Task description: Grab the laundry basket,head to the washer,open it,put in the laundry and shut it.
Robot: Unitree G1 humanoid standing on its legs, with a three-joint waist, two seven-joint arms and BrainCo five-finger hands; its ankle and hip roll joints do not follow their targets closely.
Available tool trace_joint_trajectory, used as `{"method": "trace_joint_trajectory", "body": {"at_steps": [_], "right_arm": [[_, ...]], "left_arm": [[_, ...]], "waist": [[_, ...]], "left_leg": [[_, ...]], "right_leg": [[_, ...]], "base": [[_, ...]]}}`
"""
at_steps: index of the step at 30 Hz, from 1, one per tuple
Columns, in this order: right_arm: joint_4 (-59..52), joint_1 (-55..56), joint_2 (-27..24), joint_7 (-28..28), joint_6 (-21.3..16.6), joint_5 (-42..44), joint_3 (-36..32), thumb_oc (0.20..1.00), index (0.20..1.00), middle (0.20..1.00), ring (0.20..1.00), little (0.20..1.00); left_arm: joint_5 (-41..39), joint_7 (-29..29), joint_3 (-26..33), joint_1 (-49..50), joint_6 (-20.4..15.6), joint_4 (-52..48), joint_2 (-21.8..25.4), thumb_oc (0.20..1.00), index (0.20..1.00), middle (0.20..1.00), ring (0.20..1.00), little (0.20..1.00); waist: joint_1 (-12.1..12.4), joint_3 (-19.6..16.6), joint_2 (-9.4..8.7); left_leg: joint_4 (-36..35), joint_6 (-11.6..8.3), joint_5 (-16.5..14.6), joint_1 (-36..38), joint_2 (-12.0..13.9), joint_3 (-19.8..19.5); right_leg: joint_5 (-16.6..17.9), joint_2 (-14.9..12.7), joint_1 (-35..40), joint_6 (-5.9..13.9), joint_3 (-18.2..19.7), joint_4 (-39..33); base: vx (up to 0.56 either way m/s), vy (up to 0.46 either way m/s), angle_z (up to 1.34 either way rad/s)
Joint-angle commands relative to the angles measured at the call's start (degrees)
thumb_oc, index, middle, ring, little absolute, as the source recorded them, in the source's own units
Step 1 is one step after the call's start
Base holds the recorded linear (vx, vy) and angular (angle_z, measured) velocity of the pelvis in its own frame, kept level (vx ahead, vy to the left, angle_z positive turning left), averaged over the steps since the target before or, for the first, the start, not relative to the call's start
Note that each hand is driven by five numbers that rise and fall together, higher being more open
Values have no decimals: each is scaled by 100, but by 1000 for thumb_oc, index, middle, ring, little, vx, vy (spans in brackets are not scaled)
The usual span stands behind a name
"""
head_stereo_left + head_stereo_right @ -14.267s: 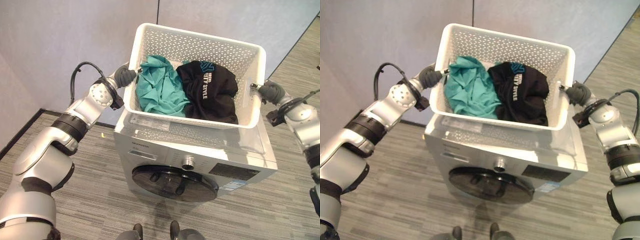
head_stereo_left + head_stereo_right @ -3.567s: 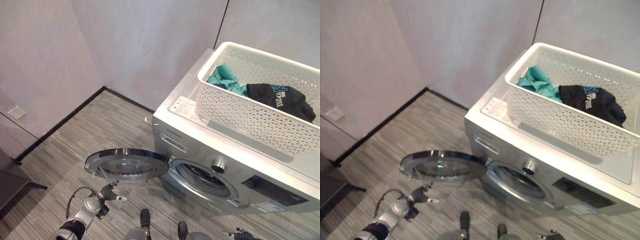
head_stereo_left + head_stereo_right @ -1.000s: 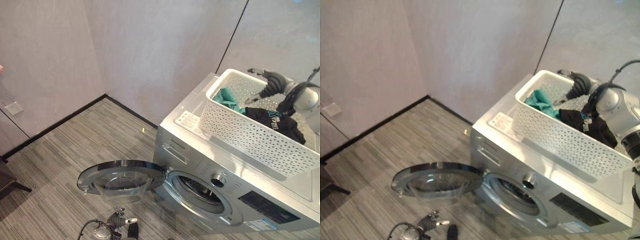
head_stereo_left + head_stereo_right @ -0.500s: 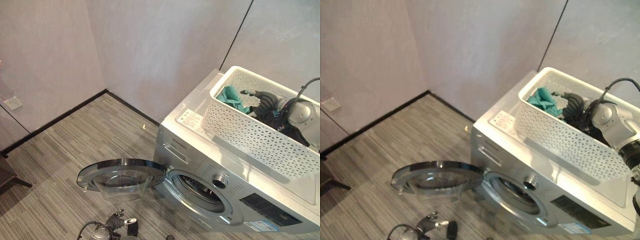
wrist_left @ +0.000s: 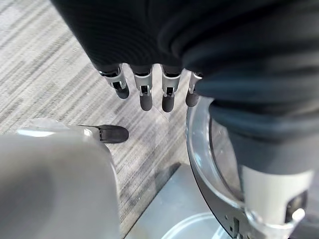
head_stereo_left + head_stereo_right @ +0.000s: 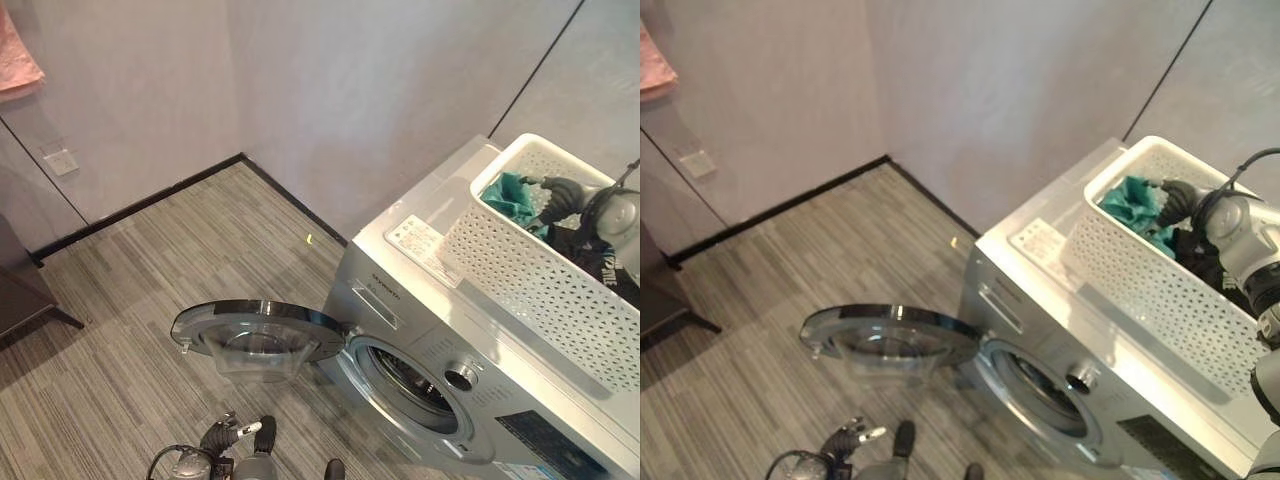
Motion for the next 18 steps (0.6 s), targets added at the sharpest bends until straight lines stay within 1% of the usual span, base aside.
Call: {"method": "trace_joint_trajectory", "body": {"at_steps": [1, 9, 11, 13, 18], "right_arm": [[305, -829, -274, -305, 135, -119, 161, 1000, 1000, 1000, 1000, 1000], [-242, -279, -189, -114, 122, -183, 86, 1000, 1000, 1000, 1000, 1000], [-281, -116, -95, -73, 100, -201, 65, 1000, 1000, 1000, 1000, 1000], [-141, 33, 133, -40, 88, -257, 37, 1000, 1000, 1000, 1000, 1000], [-27, 228, 372, 50, 97, -413, 38, 1000, 1000, 1000, 1000, 1000]], "left_arm": [[-103, 19, -279, -50, -174, -6, 140, 1000, 1000, 1000, 1000, 1000], [-79, -2, -302, -52, -167, -194, 143, 1000, 1000, 1000, 1000, 1000], [-59, -7, -342, -44, -180, -257, 148, 1000, 1000, 1000, 1000, 1000], [-38, -22, -404, -61, -181, -281, 135, 1000, 1000, 1000, 1000, 1000], [51, -31, -500, -122, -185, -308, 110, 1000, 1000, 1000, 1000, 1000]], "waist": [[324, 53, 11], [365, 153, 6], [385, 189, 14], [427, 221, 29], [467, 307, 54]], "left_leg": [[42, -281, -911, 644, 582, -159], [83, -277, -931, 606, 597, -216], [87, -271, -936, 595, 598, -223], [87, -260, -929, 563, 598, -238], [77, -264, -890, 463, 591, -286]], "right_leg": [[-2, -376, -397, 284, -162, 304], [-55, -357, -399, 268, -218, 338], [-61, -353, -420, 269, -216, 334], [-53, -354, -446, 271, -213, 323], [-48, -348, -496, 267, -252, 284]], "base": [[40, -30, 22], [26, -18, 8], [8, -10, 8], [1, -4, 3], [0, 0, 0]]}}
